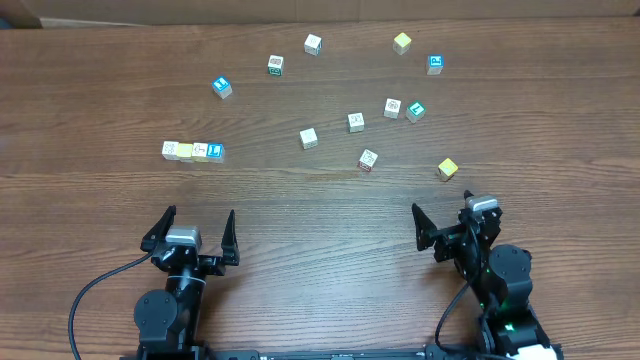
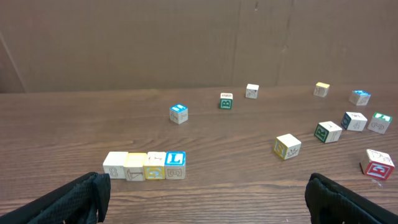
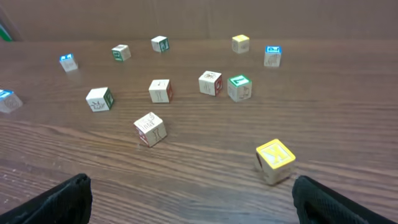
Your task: Form a horizontal line
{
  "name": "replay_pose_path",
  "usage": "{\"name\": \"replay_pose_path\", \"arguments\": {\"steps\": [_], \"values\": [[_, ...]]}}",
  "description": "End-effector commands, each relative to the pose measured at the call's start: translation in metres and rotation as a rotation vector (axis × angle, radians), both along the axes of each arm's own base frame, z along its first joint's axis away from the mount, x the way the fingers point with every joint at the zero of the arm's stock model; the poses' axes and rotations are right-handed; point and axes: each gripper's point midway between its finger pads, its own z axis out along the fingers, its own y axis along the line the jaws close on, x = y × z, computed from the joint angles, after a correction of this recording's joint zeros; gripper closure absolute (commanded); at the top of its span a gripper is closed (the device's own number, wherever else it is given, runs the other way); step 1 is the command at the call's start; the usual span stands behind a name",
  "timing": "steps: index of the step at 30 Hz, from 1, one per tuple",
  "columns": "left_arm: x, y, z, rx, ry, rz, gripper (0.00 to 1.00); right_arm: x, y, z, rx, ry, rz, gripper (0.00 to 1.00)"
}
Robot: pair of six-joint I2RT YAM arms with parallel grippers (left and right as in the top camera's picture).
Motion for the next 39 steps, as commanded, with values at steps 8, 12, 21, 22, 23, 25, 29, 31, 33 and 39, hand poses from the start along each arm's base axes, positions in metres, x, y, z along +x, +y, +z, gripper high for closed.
{"name": "replay_pose_path", "arguments": {"steps": [8,12,21,22,23,25,29,31,33,39], "values": [[0.0,0.001,0.0,0.023,-0.007,0.004,0.01,-0.015,-0.009,0.005,0.008,-0.018,-0.036,0.0],[0.0,0.001,0.0,0.023,-0.007,0.004,0.0,-0.022,-0.012,0.013,0.014,-0.049,-0.05,0.0],[0.0,0.001,0.0,0.023,-0.007,0.004,0.0,-0.029,-0.011,0.058,0.054,-0.242,-0.038,0.0],[0.0,0.001,0.0,0.023,-0.007,0.004,0.0,-0.029,-0.012,0.059,0.053,-0.248,-0.038,0.0],[0.0,0.001,0.0,0.023,-0.007,0.004,0.0,-0.029,-0.012,0.058,0.05,-0.244,-0.041,0.0],[0.0,0.001,0.0,0.023,-0.007,0.004,0.01,-0.029,-0.012,0.058,0.048,-0.246,-0.043,0.0],[0.0,0.001,0.0,0.023,-0.007,0.004,0.0,-0.029,-0.012,0.059,0.051,-0.246,-0.041,0.0],[0.0,0.001,0.0,0.023,-0.007,0.004,0.01,-0.029,-0.012,0.059,0.058,-0.245,-0.042,0.0],[0.0,0.001,0.0,0.023,-0.007,0.004,0.0,-0.029,-0.012,0.059,0.058,-0.246,-0.042,0.0],[0.0,0.001,0.0,0.023,-0.007,0.004,0.0,-0.029,-0.012,0.059,0.058,-0.246,-0.042,0.0]]}}
